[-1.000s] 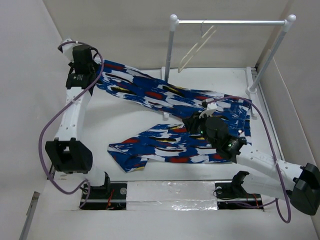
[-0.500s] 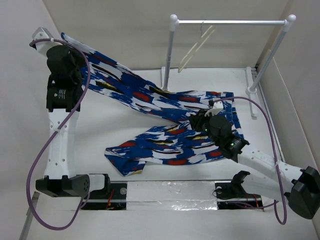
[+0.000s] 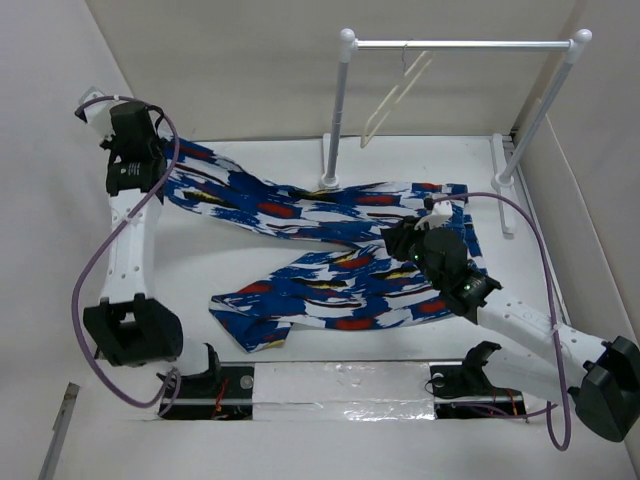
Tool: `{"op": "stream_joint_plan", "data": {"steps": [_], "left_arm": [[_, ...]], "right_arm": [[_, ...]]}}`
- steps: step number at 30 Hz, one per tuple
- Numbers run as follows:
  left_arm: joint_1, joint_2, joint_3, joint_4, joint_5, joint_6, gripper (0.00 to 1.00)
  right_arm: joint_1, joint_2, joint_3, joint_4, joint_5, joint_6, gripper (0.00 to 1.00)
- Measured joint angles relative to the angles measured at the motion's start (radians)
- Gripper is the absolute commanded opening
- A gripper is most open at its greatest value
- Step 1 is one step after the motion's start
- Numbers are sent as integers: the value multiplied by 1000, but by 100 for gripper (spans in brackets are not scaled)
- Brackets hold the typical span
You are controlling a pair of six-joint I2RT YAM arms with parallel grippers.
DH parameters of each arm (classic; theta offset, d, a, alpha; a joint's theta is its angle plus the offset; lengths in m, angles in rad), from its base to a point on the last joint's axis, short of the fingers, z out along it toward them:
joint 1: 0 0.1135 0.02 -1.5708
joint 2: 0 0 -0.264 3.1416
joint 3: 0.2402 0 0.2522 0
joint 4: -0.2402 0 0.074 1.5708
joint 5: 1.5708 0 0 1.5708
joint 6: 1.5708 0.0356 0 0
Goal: Place the trousers on the hanger
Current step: Flatten out the trousers at the center of the board.
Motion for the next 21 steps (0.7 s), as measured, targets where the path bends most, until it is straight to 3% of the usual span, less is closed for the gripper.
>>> {"op": "stream_joint_plan", "data": {"steps": [3,4,7,8,14,16,17,21], "left_arm": [[40,92,-19,3,-63,23,2],[49,130,-19,6,-89,34,30],[61,226,-17,11,-158,73,75],[63,253,-14,8,-172,80,78],[60,309,10,-3,-183,82,77],[45,300,10,6,-179,82,74],[32,295,10,12,-176,82,72],[-127,272,-5,63,-177,93,64]], "right_arm": [[0,-1,-1,0,0,0,30],[0,-1,-1,0,0,0,30],[-6,0,-1,0,-2,1,30],[-10,0,-1,0,-2,1,30],[-34,25,-1,-2,2,7,30],[-52,35,-1,-7,2,10,14],[-69,39,-2,-6,3,15,0],[-194,62,-11,-4,-11,29,0]]}}
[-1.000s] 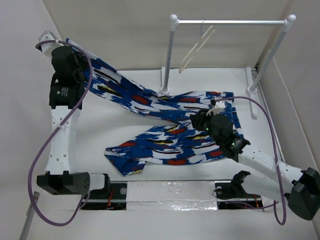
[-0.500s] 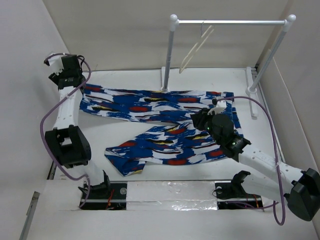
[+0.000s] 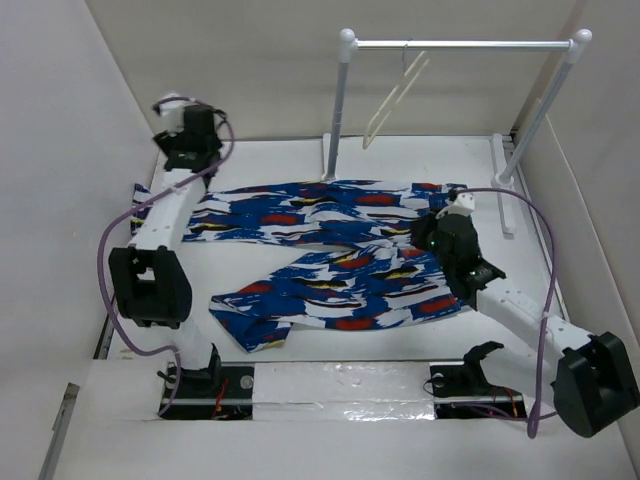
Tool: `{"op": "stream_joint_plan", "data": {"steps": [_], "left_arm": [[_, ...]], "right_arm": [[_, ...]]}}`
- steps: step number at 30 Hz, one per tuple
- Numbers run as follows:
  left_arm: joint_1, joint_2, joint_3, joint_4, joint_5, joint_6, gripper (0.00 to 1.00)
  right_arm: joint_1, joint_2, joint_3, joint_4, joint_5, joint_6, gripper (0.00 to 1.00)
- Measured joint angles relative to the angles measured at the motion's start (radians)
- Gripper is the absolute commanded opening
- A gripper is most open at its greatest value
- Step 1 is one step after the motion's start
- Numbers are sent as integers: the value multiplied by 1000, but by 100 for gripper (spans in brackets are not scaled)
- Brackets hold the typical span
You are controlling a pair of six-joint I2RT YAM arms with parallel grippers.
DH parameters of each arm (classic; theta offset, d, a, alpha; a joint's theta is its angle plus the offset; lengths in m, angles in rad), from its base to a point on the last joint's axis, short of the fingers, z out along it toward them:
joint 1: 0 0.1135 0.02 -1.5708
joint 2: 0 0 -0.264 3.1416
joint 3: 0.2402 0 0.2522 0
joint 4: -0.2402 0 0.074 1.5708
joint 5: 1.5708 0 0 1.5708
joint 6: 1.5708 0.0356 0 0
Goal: Place the trousers on the hanger
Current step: Flatten out the trousers at the center of the board.
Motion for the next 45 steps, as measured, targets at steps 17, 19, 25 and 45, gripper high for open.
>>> {"op": "stream_joint_plan", "data": {"steps": [17,19,25,45], "left_arm": [[-698,-207,-601,334,193,-224,53],[-766,-275,-672,355,183,-233,53],[-861,-462,-821,402,116,-249,55],[-687,-845,-1123,459,137,-202,58]], "right_arm": [[-743,414,167,-28,-399,112,91],[-779,483,182,-19,-447,133,91],[-798,606,227,-2,-550,174,91],[-776,590,278,-154,-583,138,0]]}}
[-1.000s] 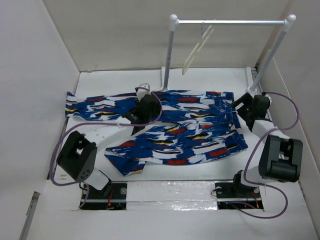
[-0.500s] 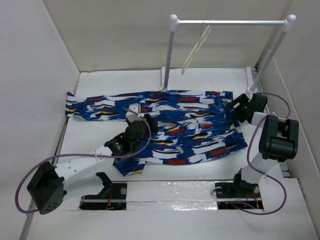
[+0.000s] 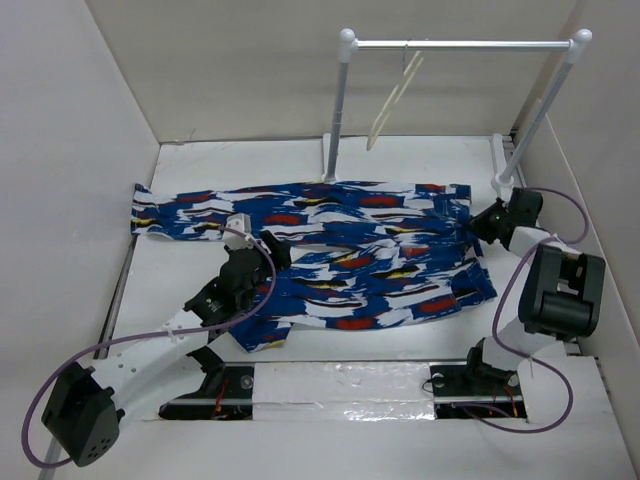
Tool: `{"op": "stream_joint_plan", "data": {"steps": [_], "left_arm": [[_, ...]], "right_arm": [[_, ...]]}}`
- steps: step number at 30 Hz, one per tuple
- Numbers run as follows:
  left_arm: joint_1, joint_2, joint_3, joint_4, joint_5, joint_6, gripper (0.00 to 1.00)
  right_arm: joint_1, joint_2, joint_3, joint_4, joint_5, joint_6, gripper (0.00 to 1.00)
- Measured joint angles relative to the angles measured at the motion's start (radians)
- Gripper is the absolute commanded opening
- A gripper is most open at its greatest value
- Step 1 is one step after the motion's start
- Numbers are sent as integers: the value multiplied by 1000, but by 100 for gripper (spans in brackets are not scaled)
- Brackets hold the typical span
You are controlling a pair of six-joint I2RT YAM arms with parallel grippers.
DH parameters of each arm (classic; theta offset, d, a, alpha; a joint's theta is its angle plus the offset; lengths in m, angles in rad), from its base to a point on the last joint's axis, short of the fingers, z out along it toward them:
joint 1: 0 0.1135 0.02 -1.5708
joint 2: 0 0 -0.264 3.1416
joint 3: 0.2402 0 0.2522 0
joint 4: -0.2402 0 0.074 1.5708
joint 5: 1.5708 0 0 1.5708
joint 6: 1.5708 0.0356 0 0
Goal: Place the trousers on the hanger
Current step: Flatten out the trousers at the center of the board.
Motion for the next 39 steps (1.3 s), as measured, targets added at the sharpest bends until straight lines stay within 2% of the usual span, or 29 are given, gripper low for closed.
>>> {"op": "stream_joint_plan", "data": {"steps": [5,6,8,9,11,12,14,15,17,20,21,22,24,27,29,32,33,34,37,39], "left_arm": [[4,3,-10,3,20,10,59],[4,7,-10,6,24,11,60],[5,19,-10,7,30,11,62],[4,26,-10,7,32,13,63],[4,42,-10,5,34,13,64],[4,48,-10,5,35,13,64],[4,54,-10,-8,30,10,64],[4,54,-10,-21,24,6,64],[4,52,-10,-50,9,-9,63],[4,24,-10,-115,-10,-51,61],[4,5,-10,-135,-11,-68,61],[5,-19,-8,-156,-11,-82,60],[5,-72,10,-196,-8,-101,58],[5,-161,93,-260,-4,-108,52],[5,-224,174,-290,-4,-103,45],[5,-322,289,-314,-10,-85,44],[5,-349,319,-320,-14,-79,44],[5,-378,346,-331,-20,-72,44],[5,-454,398,-365,-52,-54,45],[8,-475,414,-394,-73,-47,45]], "right_arm": [[-84,-192,-20,-72,75,16,0],[-98,-225,-20,-82,95,16,9],[-117,-272,-18,-92,134,18,21],[-121,-282,-14,-96,151,18,43],[-123,-279,-4,-106,179,18,64],[-124,-274,1,-112,185,14,78],[-115,-272,2,-124,202,15,93],[-105,-280,2,-134,216,15,94],[-55,-321,-1,-146,244,14,89],[105,-462,-30,-132,288,-1,58],[183,-521,-47,-114,296,-10,27],[278,-579,-68,-94,300,-19,12],[498,-675,-130,-30,320,-20,0],[856,-722,-212,16,351,-19,0],[1080,-662,-222,26,404,-18,0],[1374,-478,-164,23,472,-21,20],[1451,-404,-127,20,492,-23,36],[1530,-328,-78,12,510,-27,42],[1681,-107,90,4,565,-47,45],[1732,9,191,0,587,-50,46]]}}
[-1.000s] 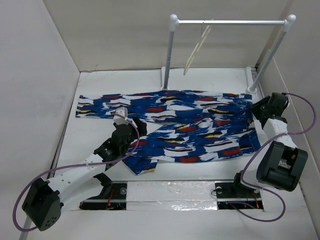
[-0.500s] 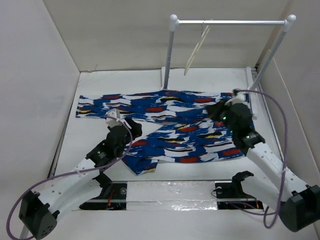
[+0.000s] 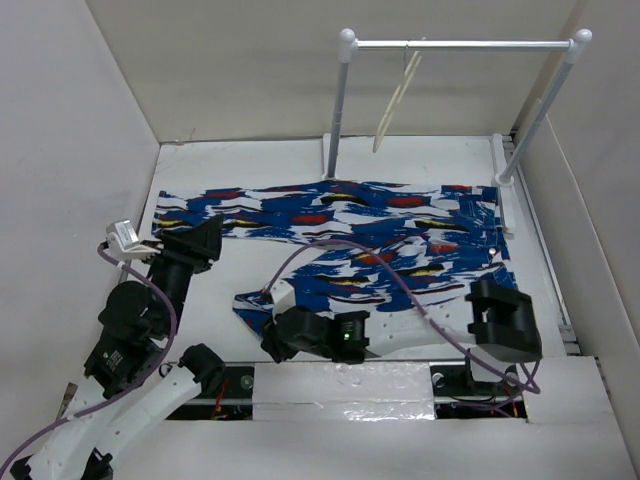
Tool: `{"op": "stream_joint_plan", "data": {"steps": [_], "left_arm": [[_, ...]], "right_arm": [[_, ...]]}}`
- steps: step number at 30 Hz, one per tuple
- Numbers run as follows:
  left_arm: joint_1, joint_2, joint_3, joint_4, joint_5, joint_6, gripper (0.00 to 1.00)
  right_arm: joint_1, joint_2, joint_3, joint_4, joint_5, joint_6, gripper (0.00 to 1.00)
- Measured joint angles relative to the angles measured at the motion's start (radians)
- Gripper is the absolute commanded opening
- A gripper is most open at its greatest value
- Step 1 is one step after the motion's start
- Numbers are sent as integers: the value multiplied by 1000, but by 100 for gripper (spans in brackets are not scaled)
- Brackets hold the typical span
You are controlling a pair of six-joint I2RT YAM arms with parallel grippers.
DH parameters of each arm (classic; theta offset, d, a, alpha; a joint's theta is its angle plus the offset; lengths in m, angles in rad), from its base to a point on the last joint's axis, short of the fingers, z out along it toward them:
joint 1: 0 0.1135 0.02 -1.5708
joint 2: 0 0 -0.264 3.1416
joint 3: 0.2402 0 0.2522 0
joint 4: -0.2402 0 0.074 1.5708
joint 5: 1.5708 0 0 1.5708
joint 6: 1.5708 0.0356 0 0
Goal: Place the trousers on the hanger
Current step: Flatten out the trousers at the center of the board.
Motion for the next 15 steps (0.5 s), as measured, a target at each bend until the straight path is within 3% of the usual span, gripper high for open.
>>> {"op": "stream_joint_plan", "data": {"steps": [3,9,14,15], "left_arm": [[2,-5,-2,-56,-13,8,46],[2,-20,-8,-129,-26,24,48],[2,-38,-9,-137,-30,31,49],[2,-40,-10,-137,-29,31,49]], "right_arm": [[23,118,84,0,20,-2,53],[11,277,195,-78,66,10,53],[1,325,225,-129,100,64,51],[-4,332,225,-135,103,76,44]]}}
